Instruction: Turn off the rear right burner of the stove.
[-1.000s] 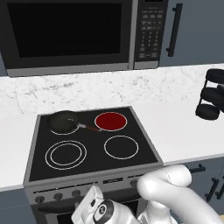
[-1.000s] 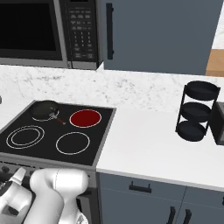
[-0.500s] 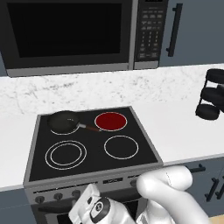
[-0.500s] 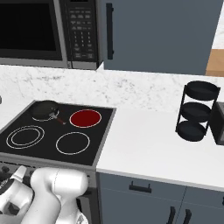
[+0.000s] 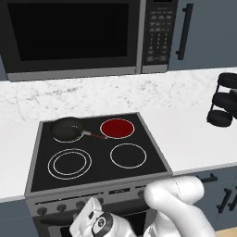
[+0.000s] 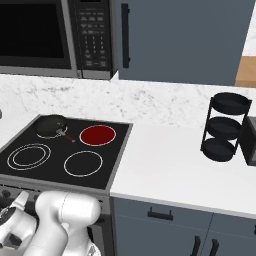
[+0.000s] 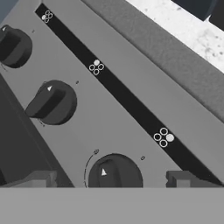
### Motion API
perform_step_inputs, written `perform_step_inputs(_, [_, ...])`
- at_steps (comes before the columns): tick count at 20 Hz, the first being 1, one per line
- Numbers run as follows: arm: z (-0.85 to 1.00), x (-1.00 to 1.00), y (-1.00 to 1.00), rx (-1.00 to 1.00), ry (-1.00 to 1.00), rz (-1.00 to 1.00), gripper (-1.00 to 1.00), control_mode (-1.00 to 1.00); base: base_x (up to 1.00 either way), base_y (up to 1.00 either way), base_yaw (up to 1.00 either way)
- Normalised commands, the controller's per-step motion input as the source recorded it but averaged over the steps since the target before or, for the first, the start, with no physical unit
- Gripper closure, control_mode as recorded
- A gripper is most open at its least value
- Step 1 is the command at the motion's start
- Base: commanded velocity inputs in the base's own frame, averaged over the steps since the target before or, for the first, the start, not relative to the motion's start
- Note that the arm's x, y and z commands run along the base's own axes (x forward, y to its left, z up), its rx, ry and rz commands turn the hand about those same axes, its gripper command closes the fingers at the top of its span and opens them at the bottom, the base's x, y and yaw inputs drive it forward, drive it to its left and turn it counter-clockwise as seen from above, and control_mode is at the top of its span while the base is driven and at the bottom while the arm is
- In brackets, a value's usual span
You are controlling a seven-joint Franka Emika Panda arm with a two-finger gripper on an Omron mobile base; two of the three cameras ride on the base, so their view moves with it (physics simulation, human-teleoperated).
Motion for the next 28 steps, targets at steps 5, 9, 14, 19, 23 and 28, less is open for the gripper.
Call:
perform_step_inputs(5, [-0.23, 0.17, 0.06, 0.0, -0.04, 0.0, -1.0, -1.0, 0.0, 0.0, 0.0])
perform_step_inputs(9, [-0.15, 0.3, 0.0, 0.0, -0.04, 0.0, -1.0, -1.0, 0.0, 0.0, 0.0])
perform_step_inputs(14, [-0.01, 0.17, 0.0, 0.0, 0.0, 0.0, -1.0, -1.0, 0.0, 0.0, 0.0])
perform_step_inputs(19, [0.27, 0.04, 0.0, 0.0, 0.0, 0.0, -1.0, -1.0, 0.0, 0.0, 0.0])
perform_step_inputs(23, [0.25, 0.0, -0.03, 0.0, -0.03, 0.0, -1.0, -1.0, 0.0, 0.0, 0.0])
perform_step_inputs(28, [0.0, 0.0, -0.06, 0.0, 0.0, 0.01, -1.0, -1.0, 0.0, 0.0, 0.0])
